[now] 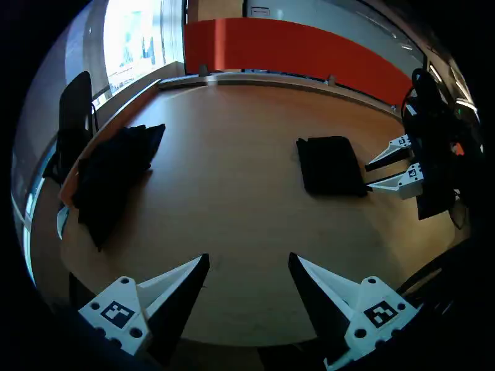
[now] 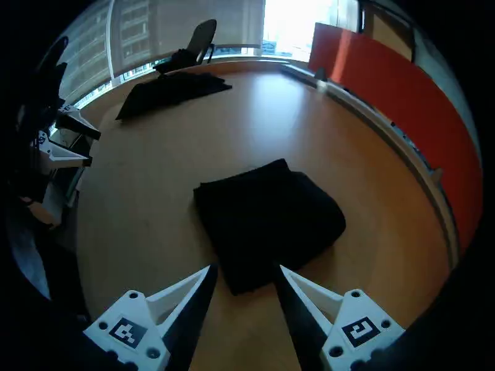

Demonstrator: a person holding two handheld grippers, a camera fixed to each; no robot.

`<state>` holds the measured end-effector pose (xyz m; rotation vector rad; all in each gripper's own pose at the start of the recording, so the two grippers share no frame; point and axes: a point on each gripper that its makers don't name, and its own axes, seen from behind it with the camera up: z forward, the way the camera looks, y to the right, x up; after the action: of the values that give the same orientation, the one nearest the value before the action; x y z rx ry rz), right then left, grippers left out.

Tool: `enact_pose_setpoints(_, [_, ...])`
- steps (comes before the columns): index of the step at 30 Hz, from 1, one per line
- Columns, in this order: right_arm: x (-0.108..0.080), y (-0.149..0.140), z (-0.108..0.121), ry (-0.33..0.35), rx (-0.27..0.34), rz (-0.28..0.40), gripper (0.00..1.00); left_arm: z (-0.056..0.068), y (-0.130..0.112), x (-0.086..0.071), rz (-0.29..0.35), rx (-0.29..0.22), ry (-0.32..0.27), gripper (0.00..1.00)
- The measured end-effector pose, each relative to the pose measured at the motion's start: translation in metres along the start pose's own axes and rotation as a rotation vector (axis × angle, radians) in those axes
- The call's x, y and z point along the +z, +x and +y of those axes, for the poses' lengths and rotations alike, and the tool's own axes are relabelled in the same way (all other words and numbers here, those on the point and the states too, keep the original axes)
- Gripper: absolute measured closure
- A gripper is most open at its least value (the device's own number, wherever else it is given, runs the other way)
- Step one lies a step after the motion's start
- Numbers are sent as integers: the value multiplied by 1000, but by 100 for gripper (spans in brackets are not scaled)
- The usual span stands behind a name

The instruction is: Fold towel

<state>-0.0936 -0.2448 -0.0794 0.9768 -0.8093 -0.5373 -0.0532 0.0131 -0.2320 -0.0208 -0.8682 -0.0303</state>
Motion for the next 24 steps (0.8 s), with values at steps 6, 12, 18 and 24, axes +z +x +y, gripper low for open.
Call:
enact_pose_setpoints(6, [6,-16,-3,-14,22,-24,33,-2,-1,-1,1,-1,1,5])
enact_pose_setpoints(12, [12,-29,-6,-28,61,-46,32,-4,-4,-3,0,-3,3,5])
enact_pose_setpoints(18, [17,-30,-9,-31,89,-47,39,-5,-5,-3,1,-4,2,5])
enact_pose_setpoints(24, [20,-32,-10,-40,106,-48,49,-5,-5,-3,1,-3,1,5])
